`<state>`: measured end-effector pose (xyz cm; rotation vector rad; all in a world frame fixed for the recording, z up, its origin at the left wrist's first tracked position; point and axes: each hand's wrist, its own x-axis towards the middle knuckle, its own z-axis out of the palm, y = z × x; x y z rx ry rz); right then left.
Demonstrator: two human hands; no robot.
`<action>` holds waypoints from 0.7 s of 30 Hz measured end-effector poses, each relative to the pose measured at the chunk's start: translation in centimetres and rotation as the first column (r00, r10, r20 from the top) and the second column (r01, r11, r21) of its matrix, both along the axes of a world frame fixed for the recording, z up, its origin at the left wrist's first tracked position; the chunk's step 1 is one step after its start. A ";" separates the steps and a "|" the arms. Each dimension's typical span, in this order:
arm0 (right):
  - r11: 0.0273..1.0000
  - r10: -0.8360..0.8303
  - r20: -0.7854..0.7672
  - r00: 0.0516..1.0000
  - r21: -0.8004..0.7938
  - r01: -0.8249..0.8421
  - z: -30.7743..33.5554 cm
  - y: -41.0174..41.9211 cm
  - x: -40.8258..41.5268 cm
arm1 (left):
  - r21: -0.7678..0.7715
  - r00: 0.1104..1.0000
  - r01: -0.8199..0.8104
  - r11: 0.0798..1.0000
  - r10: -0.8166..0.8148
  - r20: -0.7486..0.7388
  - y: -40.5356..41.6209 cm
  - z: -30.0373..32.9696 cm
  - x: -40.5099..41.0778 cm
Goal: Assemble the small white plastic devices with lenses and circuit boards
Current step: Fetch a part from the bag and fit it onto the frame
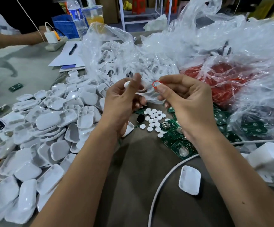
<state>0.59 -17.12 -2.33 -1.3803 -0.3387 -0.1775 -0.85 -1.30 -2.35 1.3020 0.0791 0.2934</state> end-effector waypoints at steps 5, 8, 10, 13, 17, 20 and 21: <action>0.959 0.154 -0.123 0.980 0.259 -0.118 0.4 -0.2 0.0 | 0.109 0.999 -0.044 0.993 0.042 0.014 -0.4 -0.5 0.1; 0.914 0.245 -0.193 0.950 0.371 -0.161 0.7 -0.6 0.1 | 0.080 0.999 -0.045 0.996 0.045 0.013 -0.5 -0.5 0.2; 0.896 0.263 -0.228 0.937 0.418 -0.150 0.8 -0.7 0.0 | 0.068 0.999 -0.037 0.997 0.036 0.019 -0.7 -0.5 0.2; 0.895 0.253 -0.244 0.936 0.427 -0.130 0.8 -0.6 0.0 | 0.058 0.999 0.000 0.998 -0.003 0.049 -0.8 -0.5 0.0; 0.891 0.244 -0.260 0.934 0.439 -0.111 0.8 -0.6 0.0 | 0.097 0.993 0.046 0.994 -0.057 0.106 -0.9 -0.4 -0.3; 0.884 0.246 -0.288 0.925 0.459 -0.092 0.9 -0.6 0.0 | 0.155 0.986 0.025 0.988 -0.050 0.162 -1.3 -0.2 -0.6; 0.882 0.247 -0.298 0.922 0.463 -0.087 0.9 -0.6 0.0 | 0.171 0.982 0.002 0.985 -0.034 0.185 -1.5 -0.1 -0.7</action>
